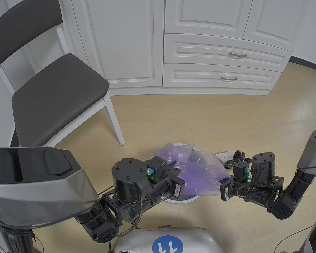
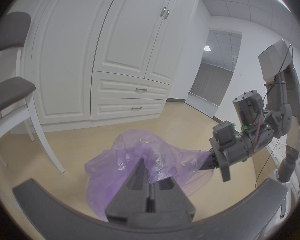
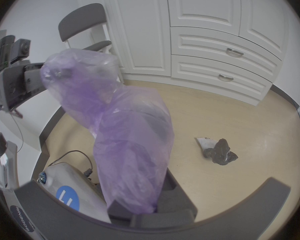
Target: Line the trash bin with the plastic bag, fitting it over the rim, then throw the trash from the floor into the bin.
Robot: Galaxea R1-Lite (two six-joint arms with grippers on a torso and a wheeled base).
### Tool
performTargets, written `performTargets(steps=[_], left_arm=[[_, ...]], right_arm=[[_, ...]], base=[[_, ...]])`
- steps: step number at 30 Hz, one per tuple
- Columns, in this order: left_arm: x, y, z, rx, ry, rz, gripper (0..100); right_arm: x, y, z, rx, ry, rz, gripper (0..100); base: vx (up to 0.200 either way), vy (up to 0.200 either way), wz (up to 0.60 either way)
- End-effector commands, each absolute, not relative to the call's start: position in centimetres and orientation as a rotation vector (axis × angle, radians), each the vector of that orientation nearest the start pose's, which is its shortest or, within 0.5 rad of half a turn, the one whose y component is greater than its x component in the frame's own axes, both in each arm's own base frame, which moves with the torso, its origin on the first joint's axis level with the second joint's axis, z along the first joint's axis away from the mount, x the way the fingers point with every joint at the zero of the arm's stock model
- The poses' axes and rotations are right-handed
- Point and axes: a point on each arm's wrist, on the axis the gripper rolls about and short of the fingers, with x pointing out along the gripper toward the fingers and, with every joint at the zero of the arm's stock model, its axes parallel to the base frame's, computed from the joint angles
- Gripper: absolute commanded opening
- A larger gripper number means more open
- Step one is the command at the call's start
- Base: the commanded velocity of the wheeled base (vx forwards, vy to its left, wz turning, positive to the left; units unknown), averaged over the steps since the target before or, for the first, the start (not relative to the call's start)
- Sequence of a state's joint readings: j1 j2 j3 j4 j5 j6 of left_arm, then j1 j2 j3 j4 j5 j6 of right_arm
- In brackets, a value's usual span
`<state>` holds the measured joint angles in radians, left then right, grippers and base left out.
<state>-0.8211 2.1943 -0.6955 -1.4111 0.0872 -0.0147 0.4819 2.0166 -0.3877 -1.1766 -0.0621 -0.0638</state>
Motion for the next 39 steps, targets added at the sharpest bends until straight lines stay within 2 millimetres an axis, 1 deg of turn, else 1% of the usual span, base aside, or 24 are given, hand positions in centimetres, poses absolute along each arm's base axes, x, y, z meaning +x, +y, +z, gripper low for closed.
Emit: performTargets(steps=[1, 8, 9, 12, 16, 18, 20, 25, 27, 28, 29, 33, 39], left_arm=[[25.4, -27.2, 5.3, 0.024, 0.113, -0.736, 0], [25.6, -27.2, 4.7, 0.031, 0.129, -0.732, 0], [25.8, -27.3, 4.1, 0.034, 0.144, -0.739, 0], [26.2, -27.4, 3.3, 0.027, 0.163, -0.750, 0], [27.0, -27.6, 2.4, 0.006, 0.179, -0.738, 0], [27.2, -27.5, 2.5, 0.004, 0.176, -0.732, 0], [27.4, -27.4, 2.7, 0.003, 0.173, -0.728, 0], [27.2, -27.3, 2.8, 0.004, 0.180, -0.727, 0], [27.3, -27.3, 2.8, 0.004, 0.180, -0.724, 0], [27.3, -27.3, 2.8, 0.004, 0.180, -0.724, 0], [27.3, -27.3, 2.9, 0.003, 0.178, -0.724, 0], [27.4, -27.3, 2.9, 0.002, 0.177, -0.723, 0], [27.6, -27.2, 3.1, -0.001, 0.169, -0.717, 0]], right_arm=[[26.8, 12.3, 3.7, -0.181, 0.450, 0.381, 0], [27.7, 11.6, 2.9, -0.179, 0.469, 0.348, 0], [27.8, 11.7, 2.6, -0.182, 0.476, 0.349, 0], [27.9, 11.7, 2.6, -0.183, 0.478, 0.349, 0], [27.6, 11.8, 3.3, -0.180, 0.458, 0.353, 0], [27.2, 11.7, 4.2, -0.178, 0.448, 0.356, 0], [27.5, 11.8, 4.6, -0.184, 0.468, 0.357, 0], [28.7, 12.8, 5.8, -0.197, 0.513, 0.371, 0], [28.8, 13.6, 6.3, -0.205, 0.524, 0.386, 0], [28.8, 13.6, 6.3, -0.207, 0.525, 0.386, 0], [28.8, 14.2, 6.4, -0.211, 0.538, 0.395, 0], [28.7, 15.4, 5.9, -0.238, 0.574, 0.406, 0], [29.2, 15.8, 5.7, -0.250, 0.572, 0.349, 0]], base=[[0.000, 0.000, 0.00], [0.000, 0.000, 0.00], [0.000, 0.000, 0.00], [0.000, 0.000, 0.00], [0.000, 0.000, 0.00], [0.000, 0.000, 0.00], [0.000, 0.000, 0.00], [0.000, 0.000, 0.00], [0.000, 0.000, 0.00], [0.000, 0.000, 0.00], [0.000, 0.000, 0.00], [0.000, 0.000, 0.00], [0.000, 0.000, 0.00]])
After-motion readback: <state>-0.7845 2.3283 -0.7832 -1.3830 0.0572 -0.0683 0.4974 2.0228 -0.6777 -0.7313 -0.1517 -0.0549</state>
